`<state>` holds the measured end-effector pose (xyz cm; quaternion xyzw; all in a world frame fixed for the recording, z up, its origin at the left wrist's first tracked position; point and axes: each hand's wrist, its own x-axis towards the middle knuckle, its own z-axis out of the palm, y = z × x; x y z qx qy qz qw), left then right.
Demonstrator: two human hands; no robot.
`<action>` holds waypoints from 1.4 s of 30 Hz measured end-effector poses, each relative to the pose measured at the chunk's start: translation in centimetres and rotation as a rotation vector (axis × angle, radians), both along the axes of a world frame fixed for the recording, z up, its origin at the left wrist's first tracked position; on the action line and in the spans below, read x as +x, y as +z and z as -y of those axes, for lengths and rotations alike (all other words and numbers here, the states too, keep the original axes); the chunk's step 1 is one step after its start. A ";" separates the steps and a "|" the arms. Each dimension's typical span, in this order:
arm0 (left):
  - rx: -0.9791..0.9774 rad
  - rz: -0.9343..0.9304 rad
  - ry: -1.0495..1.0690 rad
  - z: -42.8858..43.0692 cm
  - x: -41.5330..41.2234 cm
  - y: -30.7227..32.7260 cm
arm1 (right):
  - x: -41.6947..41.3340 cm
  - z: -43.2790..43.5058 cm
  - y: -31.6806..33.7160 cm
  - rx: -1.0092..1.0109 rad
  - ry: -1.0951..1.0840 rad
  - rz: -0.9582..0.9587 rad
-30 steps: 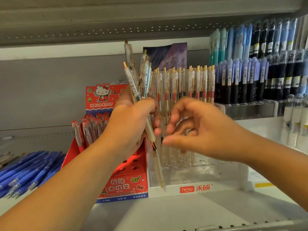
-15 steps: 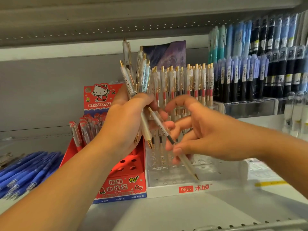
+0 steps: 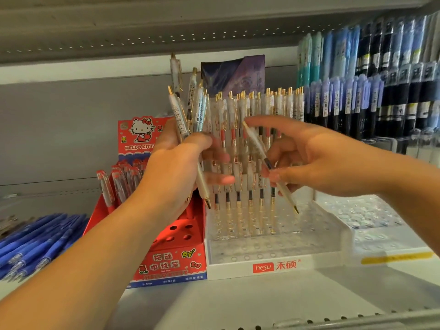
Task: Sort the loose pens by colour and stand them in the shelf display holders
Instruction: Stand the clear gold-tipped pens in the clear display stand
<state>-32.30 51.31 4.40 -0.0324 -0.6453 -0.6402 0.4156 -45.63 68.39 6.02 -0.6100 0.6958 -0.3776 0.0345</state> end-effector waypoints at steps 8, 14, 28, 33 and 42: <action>-0.029 0.090 -0.093 0.2 -0.3 -0.5 | -0.3 0.1 0.5 -0.199 -0.357 -0.049; -0.053 0.109 -0.138 0.2 -0.3 -0.5 | -0.6 0.4 0.5 -0.183 -0.461 0.087; -0.090 0.180 -0.203 0.3 0.0 -0.5 | -0.3 0.7 0.2 0.073 -0.624 -0.122; -0.051 0.213 -0.223 0.2 0.1 -0.6 | 0.2 0.6 1.0 0.190 -0.692 -0.234; -0.117 0.229 -0.262 0.4 0.0 -0.7 | -0.1 0.3 0.6 -0.027 -0.652 -0.257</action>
